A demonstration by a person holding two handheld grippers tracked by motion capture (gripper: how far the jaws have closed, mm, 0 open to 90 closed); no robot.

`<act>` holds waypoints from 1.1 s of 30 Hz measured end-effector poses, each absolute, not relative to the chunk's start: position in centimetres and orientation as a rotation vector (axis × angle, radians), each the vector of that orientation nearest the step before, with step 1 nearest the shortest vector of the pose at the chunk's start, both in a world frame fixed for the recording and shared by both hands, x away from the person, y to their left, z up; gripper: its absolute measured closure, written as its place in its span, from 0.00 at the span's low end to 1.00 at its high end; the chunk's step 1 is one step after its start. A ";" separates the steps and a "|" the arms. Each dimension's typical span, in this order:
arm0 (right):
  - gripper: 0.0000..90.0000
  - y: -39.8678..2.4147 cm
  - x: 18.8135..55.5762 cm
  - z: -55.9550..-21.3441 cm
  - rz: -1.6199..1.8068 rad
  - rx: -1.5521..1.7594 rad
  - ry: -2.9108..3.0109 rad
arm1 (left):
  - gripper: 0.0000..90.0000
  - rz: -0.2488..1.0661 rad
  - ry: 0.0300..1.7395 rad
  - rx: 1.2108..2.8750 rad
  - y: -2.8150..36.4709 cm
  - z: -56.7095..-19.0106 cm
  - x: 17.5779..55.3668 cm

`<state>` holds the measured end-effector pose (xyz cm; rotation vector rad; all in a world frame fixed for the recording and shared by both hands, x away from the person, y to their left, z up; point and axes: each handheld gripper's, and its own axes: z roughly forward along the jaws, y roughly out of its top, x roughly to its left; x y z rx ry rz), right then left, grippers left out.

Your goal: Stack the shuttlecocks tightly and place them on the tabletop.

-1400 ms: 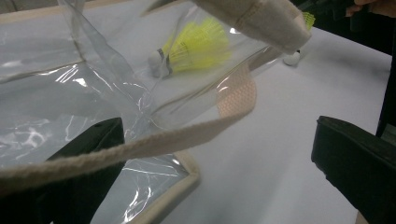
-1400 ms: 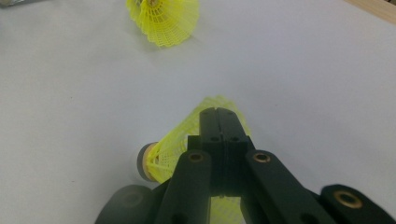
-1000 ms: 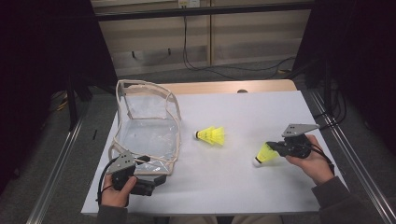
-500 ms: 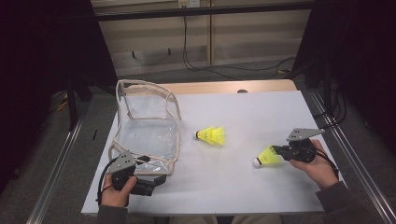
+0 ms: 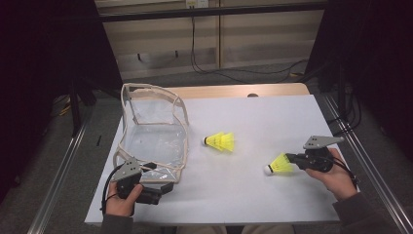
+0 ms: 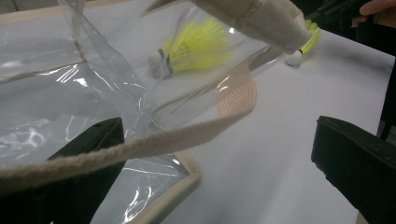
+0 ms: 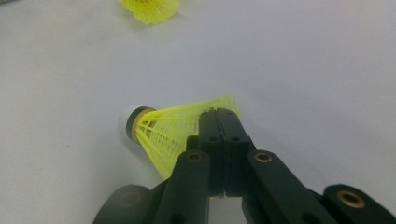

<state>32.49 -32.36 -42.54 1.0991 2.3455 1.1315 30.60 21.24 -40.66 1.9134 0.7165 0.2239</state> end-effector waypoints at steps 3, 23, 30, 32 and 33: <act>0.98 -32.5 32.5 -42.2 1.133 1.103 2.335 | 0.03 0.224 0.717 1.915 21.2 -40.7 30.6; 0.71 -32.6 32.1 -41.2 1.204 1.130 2.308 | 0.03 0.223 0.720 1.912 21.2 -40.7 30.6; 0.62 -31.9 32.1 -41.9 1.192 1.132 2.350 | 0.03 0.223 0.720 1.912 21.2 -40.7 30.6; 0.62 -31.9 32.2 -41.9 1.190 1.126 2.349 | 0.03 0.224 0.719 1.914 21.2 -40.7 30.6; 0.62 -32.0 32.2 -41.8 1.189 1.132 2.346 | 0.03 0.224 0.719 1.913 21.2 -40.7 30.6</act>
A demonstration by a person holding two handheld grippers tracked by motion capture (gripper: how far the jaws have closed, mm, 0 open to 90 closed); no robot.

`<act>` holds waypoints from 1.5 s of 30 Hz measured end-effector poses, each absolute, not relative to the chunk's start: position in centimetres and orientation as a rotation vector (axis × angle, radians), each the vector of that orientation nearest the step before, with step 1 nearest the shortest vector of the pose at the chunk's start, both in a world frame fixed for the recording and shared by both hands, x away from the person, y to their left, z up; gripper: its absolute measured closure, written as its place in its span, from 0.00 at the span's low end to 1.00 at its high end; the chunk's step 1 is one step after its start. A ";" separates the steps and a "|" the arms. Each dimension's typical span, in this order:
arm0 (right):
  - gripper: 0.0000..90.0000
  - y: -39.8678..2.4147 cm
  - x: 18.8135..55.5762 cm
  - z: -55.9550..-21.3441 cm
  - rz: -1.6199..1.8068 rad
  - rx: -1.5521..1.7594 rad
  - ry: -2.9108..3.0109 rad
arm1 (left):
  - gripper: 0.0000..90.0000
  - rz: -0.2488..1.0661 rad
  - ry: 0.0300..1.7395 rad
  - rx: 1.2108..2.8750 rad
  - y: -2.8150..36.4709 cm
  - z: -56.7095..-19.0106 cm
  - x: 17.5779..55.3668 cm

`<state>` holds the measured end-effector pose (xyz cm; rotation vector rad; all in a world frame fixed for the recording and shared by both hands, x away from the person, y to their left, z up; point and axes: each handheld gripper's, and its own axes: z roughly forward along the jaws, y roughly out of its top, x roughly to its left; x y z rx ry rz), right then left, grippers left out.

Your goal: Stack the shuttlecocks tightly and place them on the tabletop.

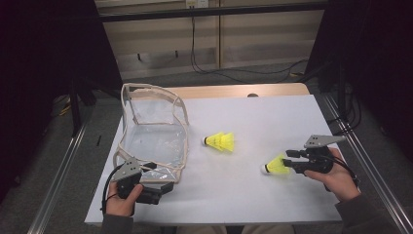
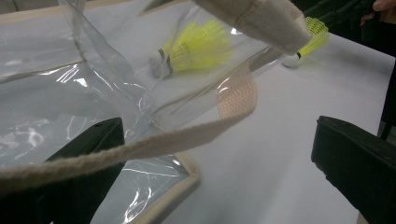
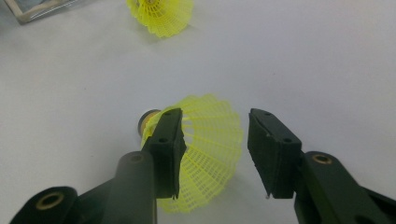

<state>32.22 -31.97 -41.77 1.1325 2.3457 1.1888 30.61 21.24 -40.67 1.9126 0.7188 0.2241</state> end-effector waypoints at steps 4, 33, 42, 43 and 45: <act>0.62 -32.5 32.3 -41.5 1.182 1.135 2.327 | 0.03 0.224 0.718 1.913 21.2 -40.7 30.6; 0.42 -32.5 32.2 -41.3 1.237 1.161 2.293 | 0.03 0.226 0.718 1.913 21.2 -40.7 30.6; 0.34 -31.6 32.2 -42.3 1.232 1.179 2.361 | 0.03 0.226 0.718 1.913 21.2 -40.7 30.6; 0.32 -31.5 32.2 -42.4 1.230 1.179 2.367 | 0.03 0.226 0.718 1.913 21.2 -40.7 30.6; 0.30 -31.3 32.2 -42.6 1.232 1.188 2.380 | 0.03 0.227 0.717 1.913 21.2 -40.7 30.6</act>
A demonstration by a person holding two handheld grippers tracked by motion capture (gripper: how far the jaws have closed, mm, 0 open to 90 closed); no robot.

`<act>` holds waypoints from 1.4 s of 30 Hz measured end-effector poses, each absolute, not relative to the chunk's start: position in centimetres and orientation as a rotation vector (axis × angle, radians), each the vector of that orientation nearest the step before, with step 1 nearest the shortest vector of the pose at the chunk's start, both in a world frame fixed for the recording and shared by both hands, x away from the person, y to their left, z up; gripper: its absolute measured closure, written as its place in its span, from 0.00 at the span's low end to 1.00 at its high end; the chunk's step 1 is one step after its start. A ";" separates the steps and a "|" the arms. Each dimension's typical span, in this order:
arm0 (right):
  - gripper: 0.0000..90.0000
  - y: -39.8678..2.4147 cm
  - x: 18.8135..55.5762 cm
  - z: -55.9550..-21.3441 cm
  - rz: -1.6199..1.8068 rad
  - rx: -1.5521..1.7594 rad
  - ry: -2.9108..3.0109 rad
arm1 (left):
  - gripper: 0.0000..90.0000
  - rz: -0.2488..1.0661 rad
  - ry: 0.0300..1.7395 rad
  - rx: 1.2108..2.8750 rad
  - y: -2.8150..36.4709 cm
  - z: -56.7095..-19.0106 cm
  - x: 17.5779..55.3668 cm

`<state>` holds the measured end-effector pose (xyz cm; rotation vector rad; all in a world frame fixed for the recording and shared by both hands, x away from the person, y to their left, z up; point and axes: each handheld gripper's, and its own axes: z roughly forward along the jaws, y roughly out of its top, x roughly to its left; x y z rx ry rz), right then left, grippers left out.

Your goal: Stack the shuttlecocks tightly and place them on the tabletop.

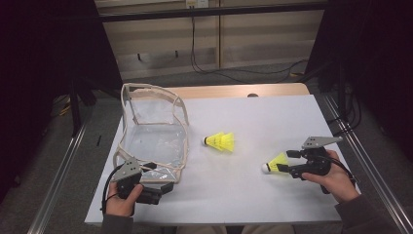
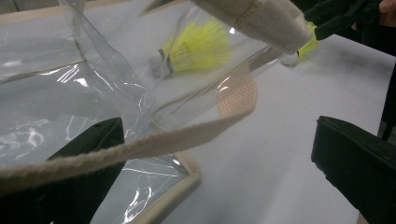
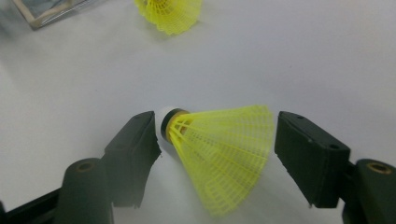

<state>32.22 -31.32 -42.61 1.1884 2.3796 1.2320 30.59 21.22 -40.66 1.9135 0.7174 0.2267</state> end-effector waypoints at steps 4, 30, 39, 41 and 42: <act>0.26 -31.2 32.2 -42.8 1.243 1.188 2.391 | 0.03 0.226 0.717 1.914 21.2 -40.7 30.6; 0.32 -30.6 31.8 -43.8 1.257 1.184 2.427 | 0.03 0.227 0.713 1.910 21.3 -40.6 30.6; 0.68 -30.7 31.6 -43.9 1.239 1.145 2.460 | 0.03 0.225 0.713 1.914 21.3 -40.6 30.6; 0.75 -30.7 31.7 -44.0 1.240 1.137 2.473 | 0.03 0.226 0.713 1.915 21.3 -40.6 30.6; 0.77 -30.7 31.7 -44.1 1.234 1.132 2.476 | 0.03 0.225 0.713 1.915 21.3 -40.6 30.6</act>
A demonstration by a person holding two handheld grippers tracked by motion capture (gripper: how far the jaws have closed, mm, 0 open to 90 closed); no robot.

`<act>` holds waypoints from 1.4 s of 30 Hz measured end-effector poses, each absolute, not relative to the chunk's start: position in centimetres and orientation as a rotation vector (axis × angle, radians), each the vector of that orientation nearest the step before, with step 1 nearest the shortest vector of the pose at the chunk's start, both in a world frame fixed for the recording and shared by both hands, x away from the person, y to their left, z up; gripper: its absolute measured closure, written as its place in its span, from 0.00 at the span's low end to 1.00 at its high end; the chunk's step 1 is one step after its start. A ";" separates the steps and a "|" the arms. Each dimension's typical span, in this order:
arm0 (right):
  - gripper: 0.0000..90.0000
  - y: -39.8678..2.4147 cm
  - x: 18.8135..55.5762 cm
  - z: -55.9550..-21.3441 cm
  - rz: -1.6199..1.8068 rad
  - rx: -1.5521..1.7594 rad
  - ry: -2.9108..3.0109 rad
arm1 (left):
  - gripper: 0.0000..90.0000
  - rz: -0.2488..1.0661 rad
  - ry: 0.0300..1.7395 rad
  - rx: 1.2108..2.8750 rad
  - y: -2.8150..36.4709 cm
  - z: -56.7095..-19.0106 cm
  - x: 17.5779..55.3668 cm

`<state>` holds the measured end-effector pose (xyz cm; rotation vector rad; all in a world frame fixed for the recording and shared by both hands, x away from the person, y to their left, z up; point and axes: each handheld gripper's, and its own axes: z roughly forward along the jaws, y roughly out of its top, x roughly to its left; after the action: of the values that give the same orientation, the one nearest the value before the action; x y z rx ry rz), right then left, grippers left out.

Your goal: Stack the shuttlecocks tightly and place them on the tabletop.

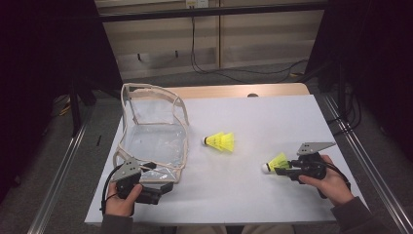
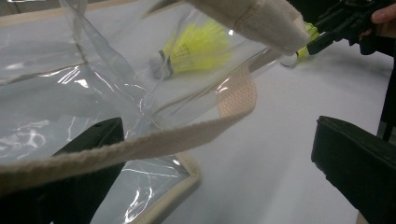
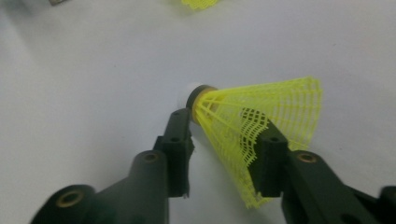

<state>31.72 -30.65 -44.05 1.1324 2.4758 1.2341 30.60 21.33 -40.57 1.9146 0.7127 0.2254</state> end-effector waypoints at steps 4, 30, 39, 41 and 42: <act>0.88 -30.6 31.8 -44.2 1.241 1.119 2.494 | 0.03 0.225 0.712 1.915 21.3 -40.6 30.6; 0.97 -30.1 32.9 -42.8 1.306 1.090 2.427 | 0.04 0.229 0.714 1.910 21.4 -40.5 30.5; 0.98 -29.5 33.6 -42.4 1.310 1.092 2.401 | 0.04 0.227 0.715 1.911 21.4 -40.5 30.5; 0.98 -29.4 33.8 -42.3 1.315 1.092 2.400 | 0.04 0.234 0.711 1.916 21.5 -40.5 30.5; 0.98 -29.3 33.9 -42.3 1.312 1.095 2.396 | 0.04 0.234 0.714 1.911 21.5 -40.5 30.5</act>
<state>33.85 -29.32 -42.27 1.0945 2.3960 1.3118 30.51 21.46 -40.50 1.9113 0.7137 0.2343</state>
